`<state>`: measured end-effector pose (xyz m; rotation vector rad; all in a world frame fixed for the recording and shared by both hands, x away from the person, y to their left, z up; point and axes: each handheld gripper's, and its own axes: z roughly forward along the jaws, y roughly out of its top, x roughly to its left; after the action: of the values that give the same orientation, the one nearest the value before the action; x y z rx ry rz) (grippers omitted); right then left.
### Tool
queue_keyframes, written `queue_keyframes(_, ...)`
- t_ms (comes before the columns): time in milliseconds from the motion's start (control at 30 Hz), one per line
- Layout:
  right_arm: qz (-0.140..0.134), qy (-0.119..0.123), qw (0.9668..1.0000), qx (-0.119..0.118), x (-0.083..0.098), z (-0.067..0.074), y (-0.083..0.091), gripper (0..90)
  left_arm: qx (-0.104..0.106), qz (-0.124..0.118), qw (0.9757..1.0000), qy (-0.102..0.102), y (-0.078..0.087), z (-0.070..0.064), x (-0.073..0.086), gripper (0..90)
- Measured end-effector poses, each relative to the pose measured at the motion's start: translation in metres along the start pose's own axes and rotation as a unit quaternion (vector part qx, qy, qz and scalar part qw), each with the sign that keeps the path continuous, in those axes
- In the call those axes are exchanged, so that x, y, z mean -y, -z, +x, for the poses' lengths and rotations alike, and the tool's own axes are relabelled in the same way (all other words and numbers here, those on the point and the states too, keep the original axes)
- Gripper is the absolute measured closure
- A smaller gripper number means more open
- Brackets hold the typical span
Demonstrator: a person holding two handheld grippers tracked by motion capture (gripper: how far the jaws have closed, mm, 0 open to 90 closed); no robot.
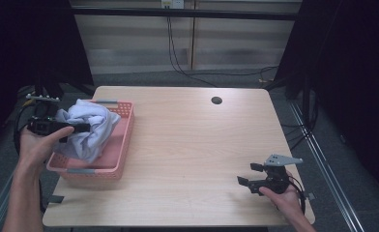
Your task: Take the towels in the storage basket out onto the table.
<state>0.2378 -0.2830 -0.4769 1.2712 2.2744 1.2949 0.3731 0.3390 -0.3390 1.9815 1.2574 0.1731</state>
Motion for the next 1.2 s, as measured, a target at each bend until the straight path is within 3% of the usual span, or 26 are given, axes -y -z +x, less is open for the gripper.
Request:
queue_keyframes(367, 0.000, 0.001, 1.0000, -0.002, 0.000, 0.000, -0.001, 17.8, 0.008, -0.039, 0.9992, -0.009, 0.022, -0.011, -0.018, 40.8)
queue_keyframes(833, 0.000, 0.000, 1.0000, -0.004, 0.000, 0.000, 0.000, 17.8, 0.011, -0.053, 0.9982, -0.026, 0.035, -0.024, -0.032, 40.8)
queue_keyframes(1200, 0.001, -0.002, 1.0000, -0.003, 0.000, 0.000, 0.000, 17.1, 0.015, -0.069, 0.9965, -0.044, 0.055, -0.040, -0.044, 40.9)
